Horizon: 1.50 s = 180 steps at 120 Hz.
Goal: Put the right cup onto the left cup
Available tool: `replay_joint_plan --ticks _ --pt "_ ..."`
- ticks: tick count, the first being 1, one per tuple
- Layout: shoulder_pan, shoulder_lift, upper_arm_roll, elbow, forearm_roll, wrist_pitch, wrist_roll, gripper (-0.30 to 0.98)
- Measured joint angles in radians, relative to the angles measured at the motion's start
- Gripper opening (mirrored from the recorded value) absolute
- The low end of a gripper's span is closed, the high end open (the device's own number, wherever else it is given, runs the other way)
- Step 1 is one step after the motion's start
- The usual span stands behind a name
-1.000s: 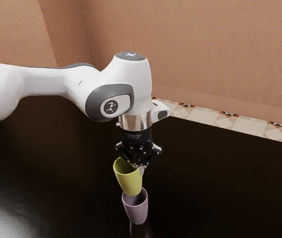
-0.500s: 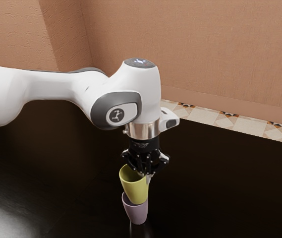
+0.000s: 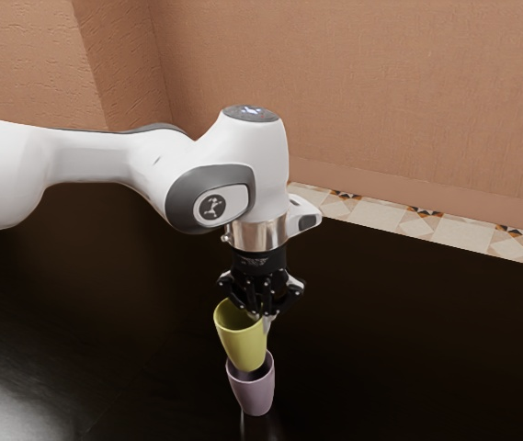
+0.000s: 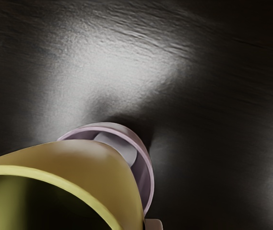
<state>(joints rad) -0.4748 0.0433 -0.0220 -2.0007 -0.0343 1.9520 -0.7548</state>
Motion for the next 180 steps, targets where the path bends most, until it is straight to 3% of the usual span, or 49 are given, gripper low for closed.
replay_joint_plan --ticks 130,144,180 --pt "-0.014 0.038 -0.002 -0.003 0.0 0.007 -0.001 -0.1" --pt "-0.014 0.039 -0.001 -0.009 -0.002 0.018 0.0 0.01" --pt "-0.016 0.028 -0.005 -0.009 -0.004 0.041 0.004 0.47"
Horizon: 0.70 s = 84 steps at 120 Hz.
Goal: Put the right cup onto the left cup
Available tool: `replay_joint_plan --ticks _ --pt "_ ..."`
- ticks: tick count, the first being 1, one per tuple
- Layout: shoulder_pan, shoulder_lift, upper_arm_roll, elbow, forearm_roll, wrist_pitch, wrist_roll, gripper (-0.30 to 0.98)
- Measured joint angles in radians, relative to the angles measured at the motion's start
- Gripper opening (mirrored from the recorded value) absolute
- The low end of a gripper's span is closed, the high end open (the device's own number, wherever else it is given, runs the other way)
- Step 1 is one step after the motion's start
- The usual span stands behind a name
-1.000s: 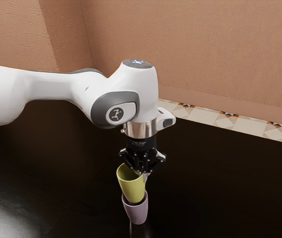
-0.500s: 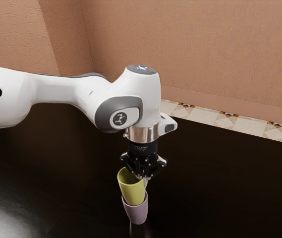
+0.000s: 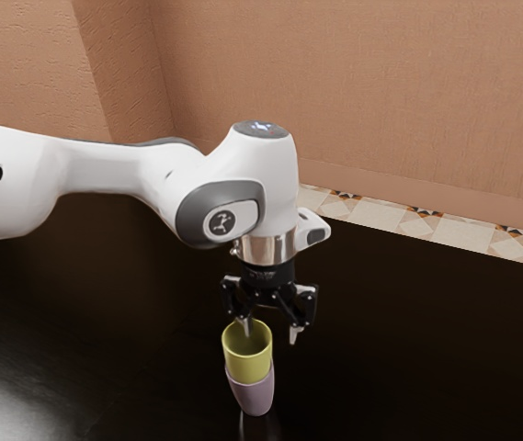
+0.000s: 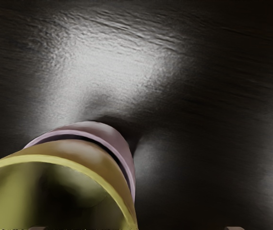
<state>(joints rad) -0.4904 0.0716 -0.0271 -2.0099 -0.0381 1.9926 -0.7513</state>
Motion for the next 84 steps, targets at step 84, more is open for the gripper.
replay_joint_plan --ticks 84 --pt "0.147 -0.005 0.111 0.476 0.007 -0.397 0.322 0.68"
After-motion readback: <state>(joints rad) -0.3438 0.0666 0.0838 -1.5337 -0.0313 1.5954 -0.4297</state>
